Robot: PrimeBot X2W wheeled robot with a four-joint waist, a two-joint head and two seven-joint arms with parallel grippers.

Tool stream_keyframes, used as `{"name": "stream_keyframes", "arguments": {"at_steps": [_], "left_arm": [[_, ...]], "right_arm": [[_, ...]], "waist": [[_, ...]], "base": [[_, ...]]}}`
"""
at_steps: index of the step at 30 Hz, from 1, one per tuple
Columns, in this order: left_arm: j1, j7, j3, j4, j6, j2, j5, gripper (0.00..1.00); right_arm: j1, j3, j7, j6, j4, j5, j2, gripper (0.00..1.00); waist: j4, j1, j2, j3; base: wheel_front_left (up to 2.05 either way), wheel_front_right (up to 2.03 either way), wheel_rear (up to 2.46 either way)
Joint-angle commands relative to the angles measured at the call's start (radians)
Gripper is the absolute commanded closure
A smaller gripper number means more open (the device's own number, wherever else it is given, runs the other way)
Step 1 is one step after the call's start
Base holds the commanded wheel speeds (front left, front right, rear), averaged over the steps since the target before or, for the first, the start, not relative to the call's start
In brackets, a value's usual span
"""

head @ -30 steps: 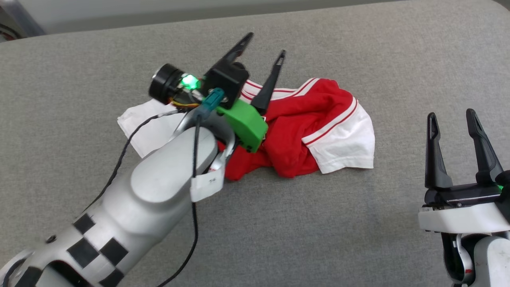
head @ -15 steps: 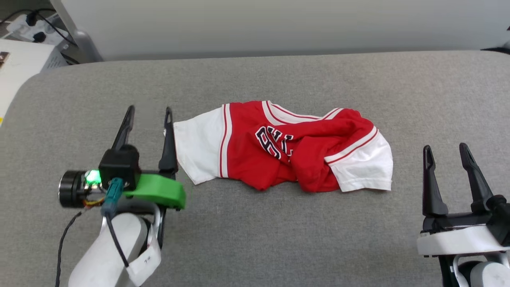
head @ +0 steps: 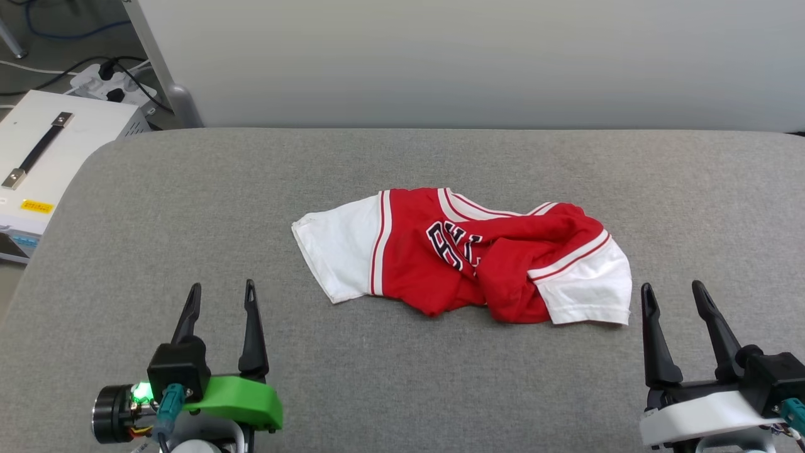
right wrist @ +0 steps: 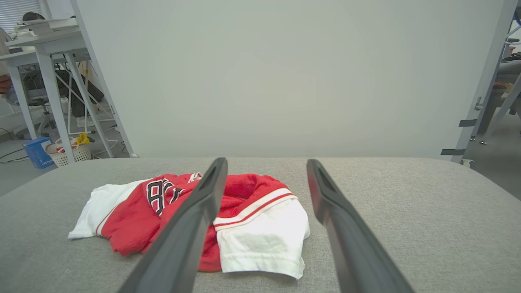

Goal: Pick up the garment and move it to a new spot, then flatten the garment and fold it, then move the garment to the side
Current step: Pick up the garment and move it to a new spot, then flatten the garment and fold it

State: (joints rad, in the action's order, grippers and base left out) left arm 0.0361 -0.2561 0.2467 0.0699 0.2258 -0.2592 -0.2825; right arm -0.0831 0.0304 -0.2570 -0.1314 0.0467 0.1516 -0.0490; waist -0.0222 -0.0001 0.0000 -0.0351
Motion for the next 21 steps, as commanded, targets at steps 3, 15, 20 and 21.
{"name": "stream_keyframes", "arguments": {"at_steps": [3, 15, 20, 21], "left_arm": [[-0.048, -0.006, -0.035, -0.008, -0.028, 0.03, 0.036, 0.0], [-0.114, -0.006, -0.122, -0.008, -0.122, 0.112, 0.118, 0.0], [-0.123, -0.006, -0.152, -0.005, -0.15, 0.131, 0.14, 0.0], [-0.125, -0.006, -0.158, -0.003, -0.156, 0.135, 0.145, 0.0]], "right_arm": [[-0.03, -0.006, -0.005, 0.001, -0.009, 0.004, -0.001, 0.0], [-0.071, -0.01, -0.005, 0.001, -0.029, 0.016, -0.001, 0.0], [-0.075, -0.006, -0.005, 0.001, -0.035, 0.019, -0.001, 0.0], [-0.075, -0.005, -0.005, 0.001, -0.035, 0.02, -0.001, 0.0]], "waist": [[-0.006, 0.0001, 0.0, 0.018], [-0.017, 0.0001, 0.0, 0.032], [-0.019, 0.0001, 0.0, 0.031], [-0.019, 0.0001, 0.0, 0.031]], "base": [[0.0, 0.0, 0.0], [0.0, 0.0, 0.0], [0.0, 0.0, 0.0], [0.0, 0.0, 0.0]]}}
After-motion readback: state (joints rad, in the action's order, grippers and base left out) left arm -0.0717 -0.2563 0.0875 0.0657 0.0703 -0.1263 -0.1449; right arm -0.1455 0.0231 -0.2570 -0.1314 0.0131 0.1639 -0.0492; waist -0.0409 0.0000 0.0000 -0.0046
